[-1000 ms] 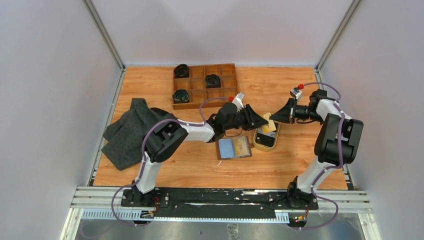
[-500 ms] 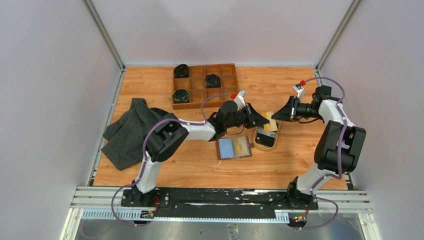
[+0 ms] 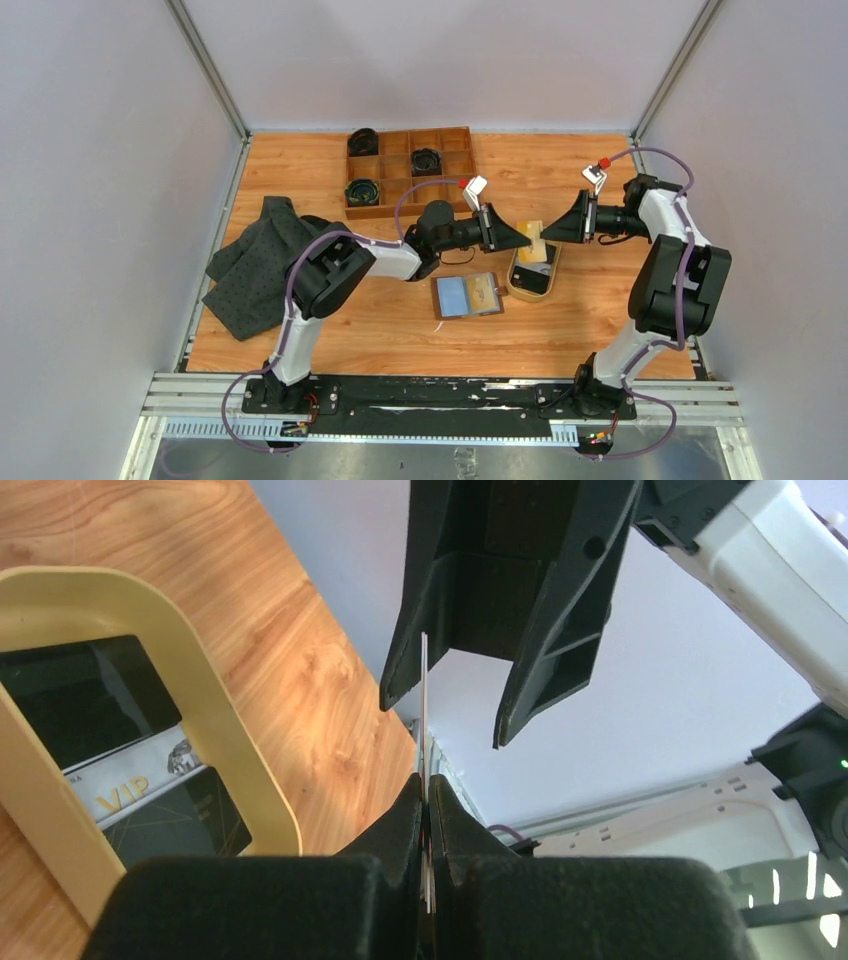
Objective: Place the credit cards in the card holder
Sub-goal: Pick up the credit card from the storage box, then place the credit card in the storage box.
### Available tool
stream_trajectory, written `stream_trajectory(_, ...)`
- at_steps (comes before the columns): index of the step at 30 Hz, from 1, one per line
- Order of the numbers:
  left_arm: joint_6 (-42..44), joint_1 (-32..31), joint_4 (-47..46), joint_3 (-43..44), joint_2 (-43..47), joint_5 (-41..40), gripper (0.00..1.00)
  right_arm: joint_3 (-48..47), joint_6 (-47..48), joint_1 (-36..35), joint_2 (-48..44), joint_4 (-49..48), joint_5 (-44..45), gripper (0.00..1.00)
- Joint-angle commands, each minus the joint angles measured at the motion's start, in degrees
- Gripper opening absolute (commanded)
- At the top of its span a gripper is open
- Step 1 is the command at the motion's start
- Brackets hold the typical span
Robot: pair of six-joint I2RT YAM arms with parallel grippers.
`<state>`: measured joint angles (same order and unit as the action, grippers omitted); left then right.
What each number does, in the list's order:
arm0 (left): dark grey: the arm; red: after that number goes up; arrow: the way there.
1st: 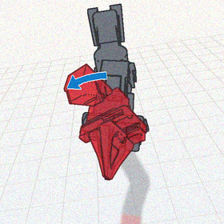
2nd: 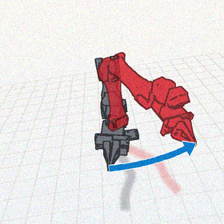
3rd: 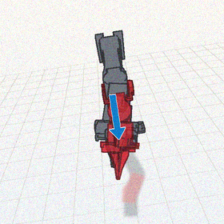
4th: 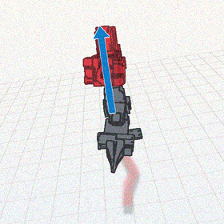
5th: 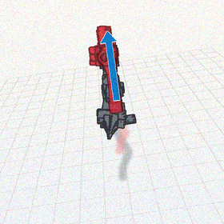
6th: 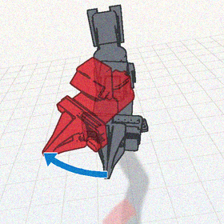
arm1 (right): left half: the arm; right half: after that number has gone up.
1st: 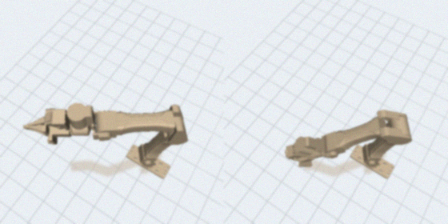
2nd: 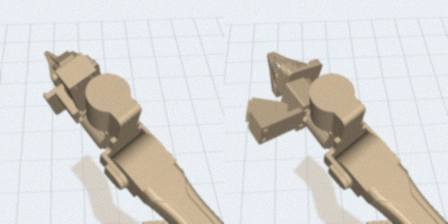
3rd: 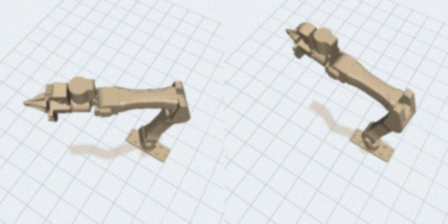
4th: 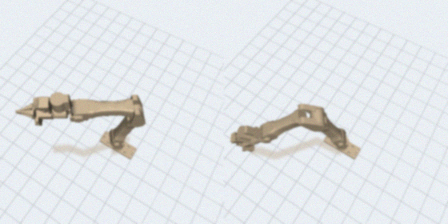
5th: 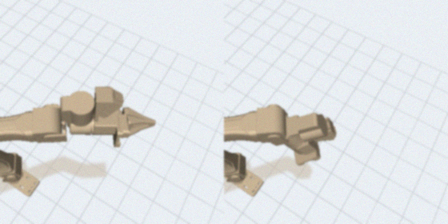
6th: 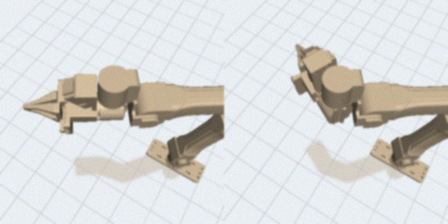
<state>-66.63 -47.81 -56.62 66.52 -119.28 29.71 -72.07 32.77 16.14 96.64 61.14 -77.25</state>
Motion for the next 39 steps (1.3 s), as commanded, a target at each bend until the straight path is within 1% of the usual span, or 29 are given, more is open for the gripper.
stream_trajectory(1,0.5,0.4,-6.4,1.3,-2.5,5.9,0.0,-2.0,11.7,-0.2,2.1,11.2,-5.2,0.52)
stream_trajectory(4,0.2,0.4,-6.5,2.7,-3.6,8.3,0.0,-4.2,19.9,-1.1,4.2,19.2,-6.4,0.49)
stream_trajectory(6,0.8,0.4,-5.9,3.1,-3.8,9.5,0.0,-5.2,23.5,-1.5,5.2,22.5,-6.9,0.43)
stream_trajectory(10,1.1,0.4,-5.5,3.6,-4.1,10.9,0.0,-6.0,25.8,-1.9,6.4,24.8,-7.4,0.13)
stream_trajectory(12,1.0,0.4,-5.5,3.9,-4.3,10.9,0.0,-6.4,27.1,-2.1,6.8,26.0,-7.4,0.02)
stream_trajectory(13,0.8,0.5,-5.7,4.0,-4.5,10.8,0.02,-6.5,27.5,-2.1,6.8,26.4,-7.3,0.0)
stream_trajectory(16,-0.1,0.5,-6.8,3.3,-3.9,10.2,0.21,-6.6,27.6,-2.1,6.7,26.5,-7.2,0.0)
stream_trajectory(19,2.3,0.5,-4.6,0.5,-1.3,7.8,0.43,-6.6,26.2,-2.0,6.4,25.6,-7.0,0.0)
stream_trajectory(21,4.9,0.3,-1.2,-1.7,0.9,5.0,0.53,-6.2,23.8,-1.8,6.3,23.5,-6.9,0.0)
stream_trajectory(22,5.8,0.1,-0.2,-2.7,1.8,3.6,0.56,-6.0,22.1,-1.8,6.2,21.8,-6.7,0.0)
stream_trajectory(25,6.9,-0.8,2.8,-4.2,3.4,-0.2,0.6,-5.5,19.1,-1.6,6.1,19.2,-6.0,0.0)
stream_trajectory(27,7.0,-1.4,3.3,-4.9,4.1,-2.5,0.61,-5.1,17.0,-1.7,5.8,17.4,-5.4,0.0)
stream_trajectory(32,6.9,-2.6,4.2,-4.5,5.7,-5.0,0.64,-3.9,10.1,-1.6,4.8,11.6,-2.4,0.0)
stream_trajectory(35,6.5,-3.0,4.8,-4.6,6.9,-6.1,0.63,-3.3,6.7,-1.7,4.1,8.7,-0.8,0.0)
stream_trajectory(39,5.1,-3.5,5.3,-4.1,7.0,-6.2,0.58,-1.9,2.3,-1.7,3.0,4.2,1.0,0.0)
